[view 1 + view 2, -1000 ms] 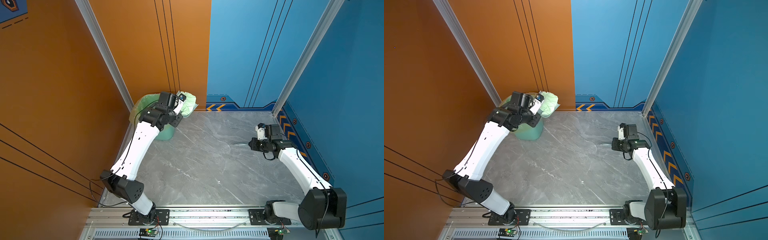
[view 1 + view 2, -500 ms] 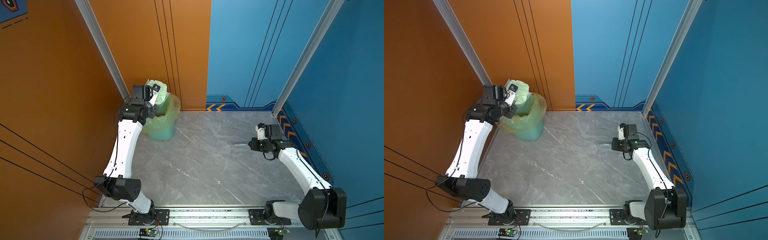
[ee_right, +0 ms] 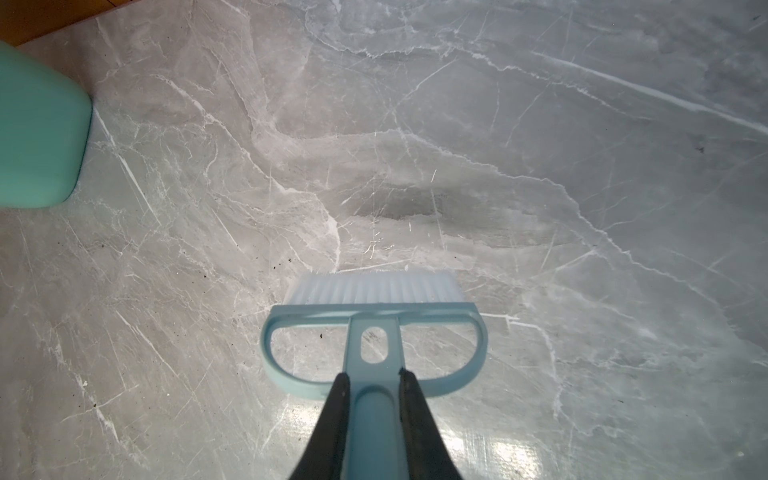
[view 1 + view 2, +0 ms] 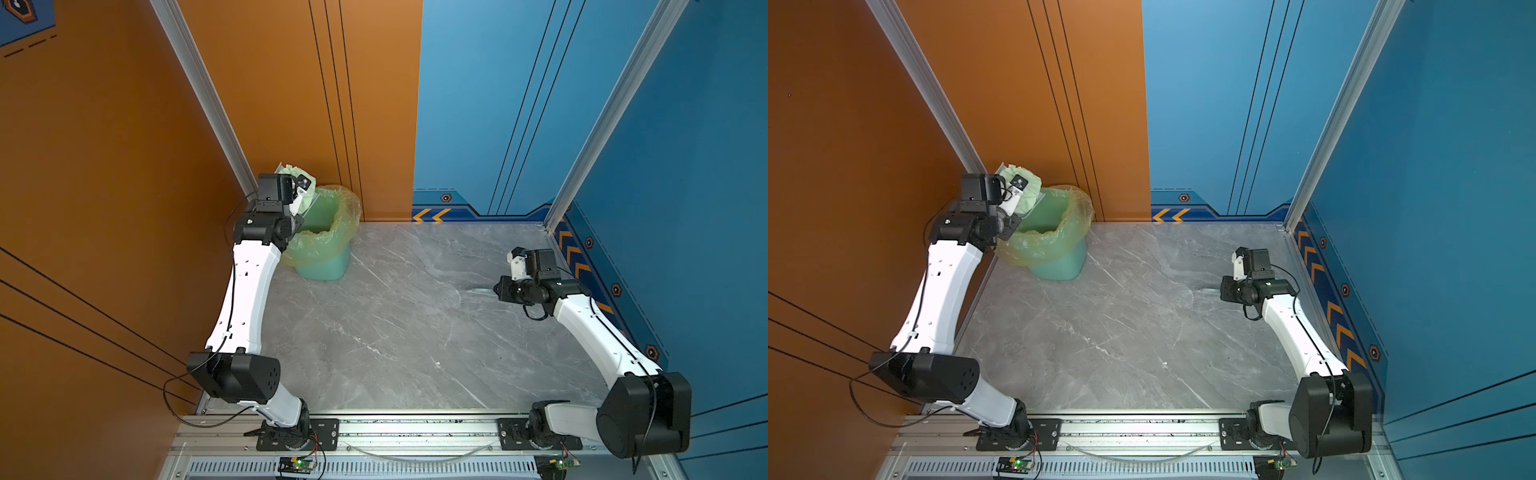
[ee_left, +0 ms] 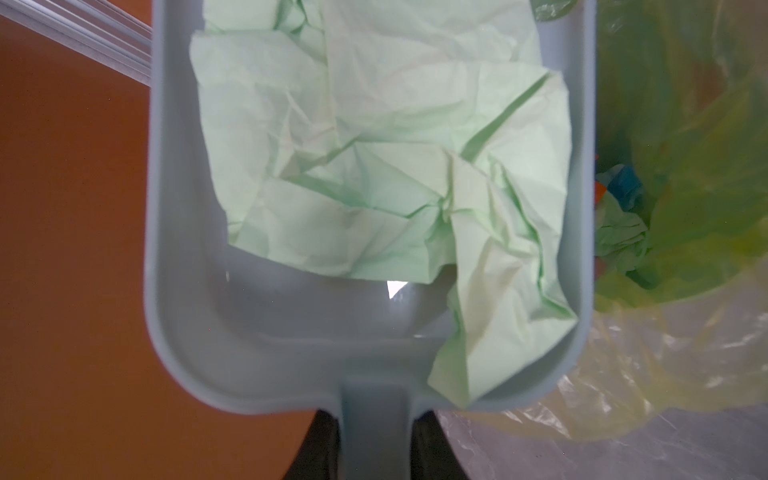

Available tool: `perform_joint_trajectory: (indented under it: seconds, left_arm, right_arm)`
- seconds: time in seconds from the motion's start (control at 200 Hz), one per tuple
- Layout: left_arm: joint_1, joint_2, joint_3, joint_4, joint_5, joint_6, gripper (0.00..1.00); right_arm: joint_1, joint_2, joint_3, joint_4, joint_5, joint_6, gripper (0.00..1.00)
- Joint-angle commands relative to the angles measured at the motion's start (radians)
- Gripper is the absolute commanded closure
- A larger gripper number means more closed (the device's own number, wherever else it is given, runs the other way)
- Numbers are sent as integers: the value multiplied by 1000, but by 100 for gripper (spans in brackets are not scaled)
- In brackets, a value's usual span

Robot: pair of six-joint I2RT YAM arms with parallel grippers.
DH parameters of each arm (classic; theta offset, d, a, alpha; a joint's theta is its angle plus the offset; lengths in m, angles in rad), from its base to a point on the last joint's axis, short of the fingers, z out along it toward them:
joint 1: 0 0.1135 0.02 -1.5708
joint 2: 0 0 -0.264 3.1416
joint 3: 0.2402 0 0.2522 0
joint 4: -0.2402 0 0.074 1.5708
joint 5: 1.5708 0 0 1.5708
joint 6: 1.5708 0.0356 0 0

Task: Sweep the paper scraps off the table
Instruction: 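Tip the dustpan into the bin with the left gripper, dropping the green scrap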

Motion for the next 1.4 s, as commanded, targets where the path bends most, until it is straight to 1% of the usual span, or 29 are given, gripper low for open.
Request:
perform_joint_trajectory:
  seconds: [0.0,0.105,0.155,0.491,0.806,0.826,0.986,1.036,1.056,1.156,1.297,1.392]
  left_arm:
    - [-3,14,-17,19,-86,70,89]
    - [-4,32,-22,16,-159,108,88]
    - [-7,37,-28,14,-175,127,88]
    - [-10,66,-40,13,-213,181,88]
    - [-26,88,-39,14,-247,263,87]
    - [-30,90,-39,13,-284,273,87]
    - [-50,113,-30,14,-359,352,87]
    - [-52,115,-20,10,-369,352,87]
    - [-54,115,-17,10,-372,386,87]
    - [-64,109,-7,11,-382,407,87]
    - [-84,109,-17,11,-433,484,86]
    - [-86,115,-13,10,-458,502,87]
  right_arm:
    - [9,8,16,19,5,11,100]
    - [11,10,17,19,7,12,100]
    - [13,10,18,19,7,14,100]
    - [20,14,17,17,12,14,100]
    - [24,24,14,23,9,15,100]
    - [24,24,11,25,9,15,100]
    - [25,23,-5,49,7,16,100]
    - [24,24,-11,55,5,17,100]
    - [25,23,-12,56,4,16,100]
    - [24,23,-17,55,1,9,100]
    - [24,15,-22,50,4,-5,100]
    - [22,11,-27,51,3,-11,100]
